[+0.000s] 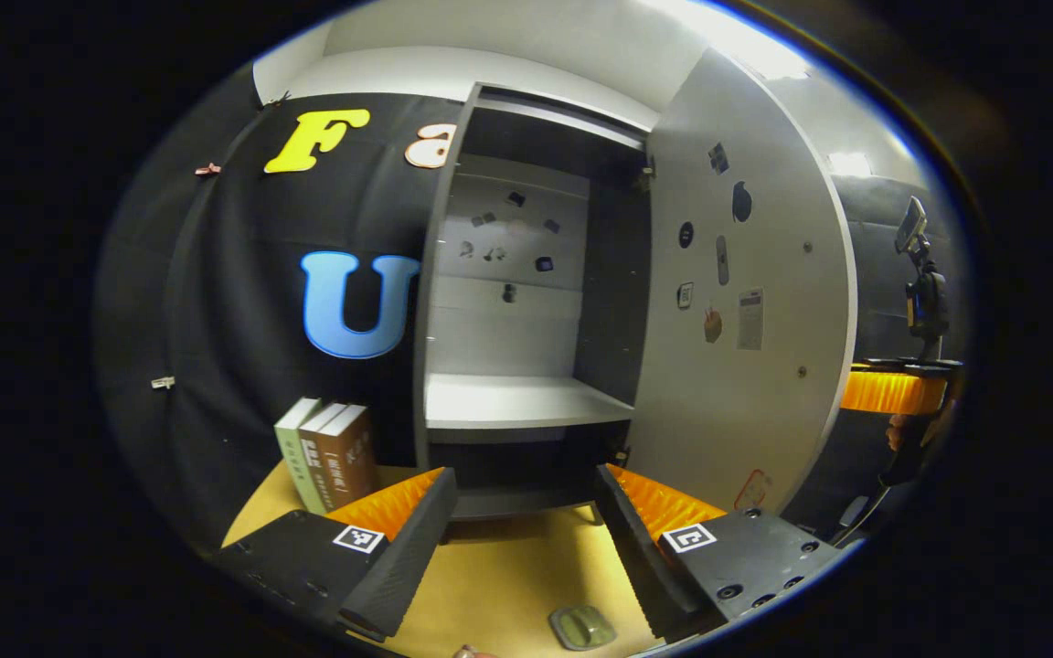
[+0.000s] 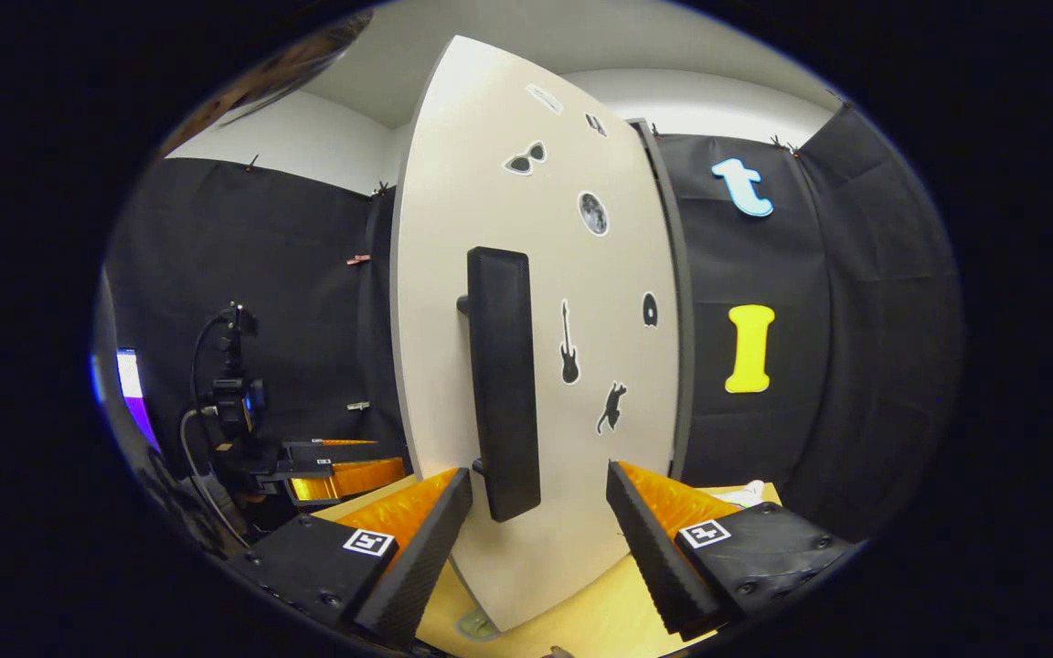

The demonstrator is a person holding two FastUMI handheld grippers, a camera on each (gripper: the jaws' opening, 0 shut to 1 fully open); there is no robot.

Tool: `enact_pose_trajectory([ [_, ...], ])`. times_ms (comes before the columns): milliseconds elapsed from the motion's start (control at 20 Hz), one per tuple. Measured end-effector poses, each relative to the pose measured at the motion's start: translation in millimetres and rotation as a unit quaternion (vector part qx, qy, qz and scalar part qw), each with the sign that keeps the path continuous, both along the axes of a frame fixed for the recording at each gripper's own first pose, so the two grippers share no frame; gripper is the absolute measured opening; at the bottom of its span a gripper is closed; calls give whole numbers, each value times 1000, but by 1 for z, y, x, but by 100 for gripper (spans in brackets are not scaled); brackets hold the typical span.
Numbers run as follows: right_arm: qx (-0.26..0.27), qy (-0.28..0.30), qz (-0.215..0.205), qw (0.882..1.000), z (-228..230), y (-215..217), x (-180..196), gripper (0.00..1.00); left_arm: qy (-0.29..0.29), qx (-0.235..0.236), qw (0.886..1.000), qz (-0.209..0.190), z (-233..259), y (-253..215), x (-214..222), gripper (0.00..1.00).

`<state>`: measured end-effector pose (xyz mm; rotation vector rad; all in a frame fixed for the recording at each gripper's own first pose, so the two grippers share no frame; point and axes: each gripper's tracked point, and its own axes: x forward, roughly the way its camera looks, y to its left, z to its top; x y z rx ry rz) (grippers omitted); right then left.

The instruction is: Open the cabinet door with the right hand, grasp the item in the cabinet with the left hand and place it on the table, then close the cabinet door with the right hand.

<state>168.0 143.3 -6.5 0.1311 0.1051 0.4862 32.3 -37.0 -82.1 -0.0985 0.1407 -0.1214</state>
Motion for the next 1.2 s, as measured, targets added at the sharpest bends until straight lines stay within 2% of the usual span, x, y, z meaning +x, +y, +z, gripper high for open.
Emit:
enact_pose_trajectory([
  [200, 15, 1, 52, 999, -6, 47, 24, 97, -4, 24, 999, 31, 7, 43, -15, 92],
  [250, 16, -5, 66, 998, -5, 61, 27, 98, -5, 29, 999, 37, 9, 49, -15, 95],
  [400, -4, -24, 79, 997, 1, 68, 21, 98, -6, 26, 999, 47, 12, 57, -17, 95],
  [600, -22, -33, 35, 999, -2, 49, 27, 98, -14, 12, 999, 38, 17, 45, -8, 92],
  [750, -39, -46, -50, 997, 0, 17, 41, 97, -18, 14, 999, 24, 20, 27, -3, 92],
  [900, -55, -44, -107, 992, -1, -6, 46, 97, -23, 13, 1000, 5, 26, 9, 0, 93],
  [1050, -39, -48, -131, 989, 4, -11, 47, 97, -27, 8, 1000, -13, 32, -9, 1, 95],
  [1200, -48, -56, -150, 986, 5, -23, 48, 97, -35, 0, 999, -20, 39, -18, 3, 95],
])
